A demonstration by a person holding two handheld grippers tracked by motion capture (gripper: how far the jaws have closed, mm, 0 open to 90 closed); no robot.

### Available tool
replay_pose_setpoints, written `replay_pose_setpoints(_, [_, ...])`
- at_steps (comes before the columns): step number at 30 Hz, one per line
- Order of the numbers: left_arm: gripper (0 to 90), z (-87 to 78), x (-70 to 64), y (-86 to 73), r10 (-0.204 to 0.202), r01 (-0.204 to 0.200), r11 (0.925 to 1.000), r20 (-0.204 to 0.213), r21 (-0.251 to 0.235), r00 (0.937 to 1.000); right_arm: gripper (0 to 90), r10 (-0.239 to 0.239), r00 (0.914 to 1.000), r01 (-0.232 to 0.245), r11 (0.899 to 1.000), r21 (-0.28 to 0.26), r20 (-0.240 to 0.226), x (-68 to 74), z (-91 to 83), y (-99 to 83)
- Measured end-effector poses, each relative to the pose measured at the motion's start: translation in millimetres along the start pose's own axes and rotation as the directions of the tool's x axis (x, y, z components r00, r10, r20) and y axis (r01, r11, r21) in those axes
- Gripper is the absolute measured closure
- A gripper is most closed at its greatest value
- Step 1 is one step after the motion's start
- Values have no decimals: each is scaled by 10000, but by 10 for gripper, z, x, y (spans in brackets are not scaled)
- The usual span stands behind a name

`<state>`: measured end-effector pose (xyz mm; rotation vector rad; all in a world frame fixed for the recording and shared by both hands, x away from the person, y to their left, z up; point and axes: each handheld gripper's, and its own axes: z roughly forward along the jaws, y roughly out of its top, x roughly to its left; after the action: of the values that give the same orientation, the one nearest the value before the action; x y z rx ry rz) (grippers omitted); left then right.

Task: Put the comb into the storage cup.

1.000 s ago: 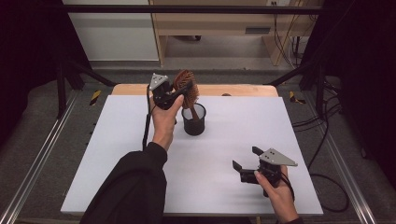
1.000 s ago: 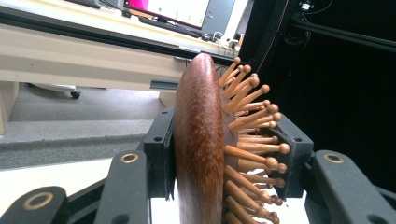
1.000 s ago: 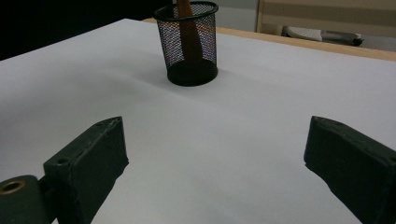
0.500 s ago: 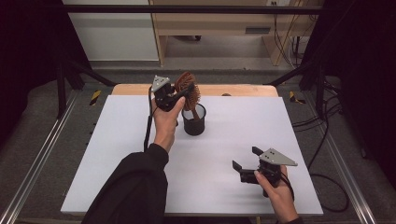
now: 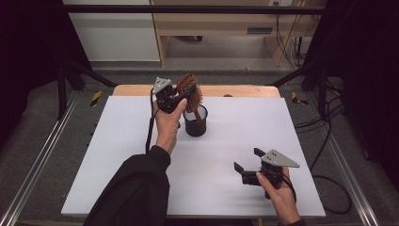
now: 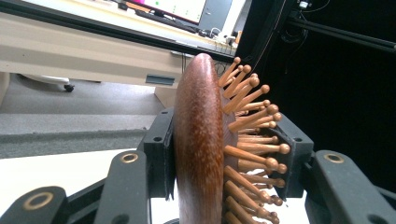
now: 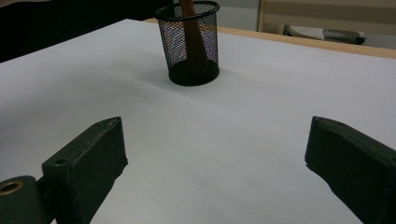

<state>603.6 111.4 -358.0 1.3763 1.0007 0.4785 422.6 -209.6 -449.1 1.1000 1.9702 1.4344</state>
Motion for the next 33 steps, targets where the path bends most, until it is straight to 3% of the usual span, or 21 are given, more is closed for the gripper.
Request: replay_pose_setpoints(33, [502, 12, 34, -57, -165, 165, 9999, -27, -2, 9999, 52, 33, 10000, -32, 10000, 40, -71, 9, 8, -3])
